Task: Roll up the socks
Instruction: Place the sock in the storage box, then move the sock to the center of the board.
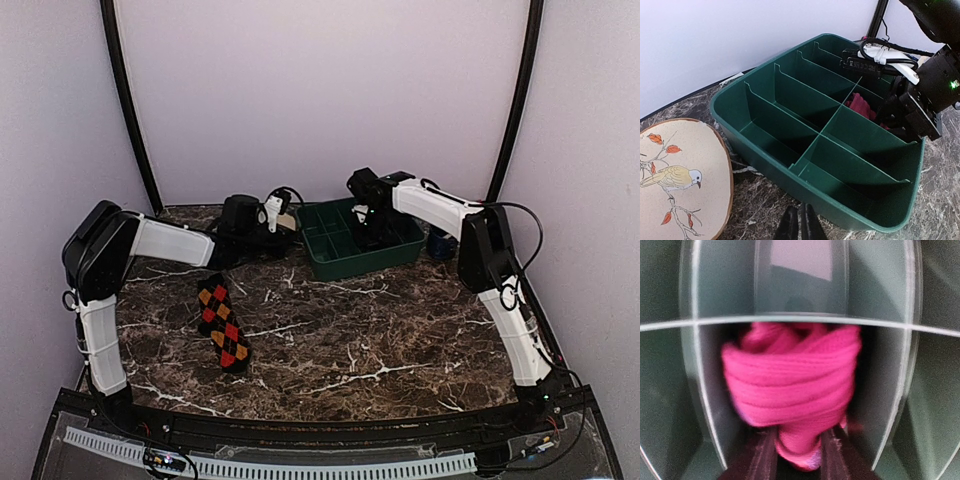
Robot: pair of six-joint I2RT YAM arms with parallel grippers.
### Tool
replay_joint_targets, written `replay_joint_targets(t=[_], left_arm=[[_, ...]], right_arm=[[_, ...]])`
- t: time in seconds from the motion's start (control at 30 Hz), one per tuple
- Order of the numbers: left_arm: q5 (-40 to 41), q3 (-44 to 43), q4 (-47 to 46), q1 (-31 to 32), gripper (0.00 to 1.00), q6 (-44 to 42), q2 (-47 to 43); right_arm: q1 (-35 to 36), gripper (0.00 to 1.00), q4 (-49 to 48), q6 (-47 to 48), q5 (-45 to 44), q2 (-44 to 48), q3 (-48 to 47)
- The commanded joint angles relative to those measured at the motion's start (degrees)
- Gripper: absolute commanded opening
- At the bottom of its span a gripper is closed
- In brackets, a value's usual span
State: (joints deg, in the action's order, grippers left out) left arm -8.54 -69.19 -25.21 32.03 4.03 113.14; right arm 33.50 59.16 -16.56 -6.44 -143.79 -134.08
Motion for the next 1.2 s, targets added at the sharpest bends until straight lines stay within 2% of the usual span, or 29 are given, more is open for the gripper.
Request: replay_joint_targets(t=[0.0,0.13,0.3,0.53,0.73,0.9,1.0,1.03,1.07,1.1,1.17], left_arm=[[1.2,1.0,-0.4,0.0,0.09,0.1,-4.8],[2.4,1.1,0.6,0.0,0.14,0.9,-5.4],[2.6,1.2,1.8,0.0,0.16,2.0,-6.5],[4.4,1.6,4.5,-0.1,0.16,2.6,-9.1],[12.5,5.4,7.3,-0.3,0.21,2.6,-14.0],[17.4,11.4,9.4,-1.0,0.27,6.4,-18.7],[20.1,16.3,9.8,-1.9,0.37,9.9,-22.0],[20.7,17.9,9.8,-2.5,0.38,11.3,-23.3],[21.1,19.7,9.7,-3.0,0.40,12.9,-24.4],[21.2,21.3,9.5,-3.6,0.42,14.3,-25.5],[21.2,24.4,9.0,-4.8,0.47,17.0,-27.6]], right_arm=[[0.5,0.36,-4.2,-0.6,-2.4,3.9,3.3],[0.6,0.42,-7.1,-0.5,-3.0,6.8,5.3],[0.5,0.44,-8.0,-0.2,-3.4,8.8,6.9],[0.7,0.46,-13.7,0.4,-5.0,15.6,14.1],[3.4,0.47,-21.6,4.0,-7.8,24.0,22.4],[9.0,0.50,-32.1,9.6,-12.7,32.1,31.9],[13.6,0.66,-38.5,12.8,-16.7,36.8,38.9],[14.7,0.78,-41.1,13.3,-17.8,38.4,41.2],[15.6,0.96,-44.2,13.8,-18.4,40.6,43.9],[16.2,1.00,-48.0,13.9,-17.8,42.6,46.8],[16.7,1.00,-57.1,12.3,-14.5,46.5,54.2]])
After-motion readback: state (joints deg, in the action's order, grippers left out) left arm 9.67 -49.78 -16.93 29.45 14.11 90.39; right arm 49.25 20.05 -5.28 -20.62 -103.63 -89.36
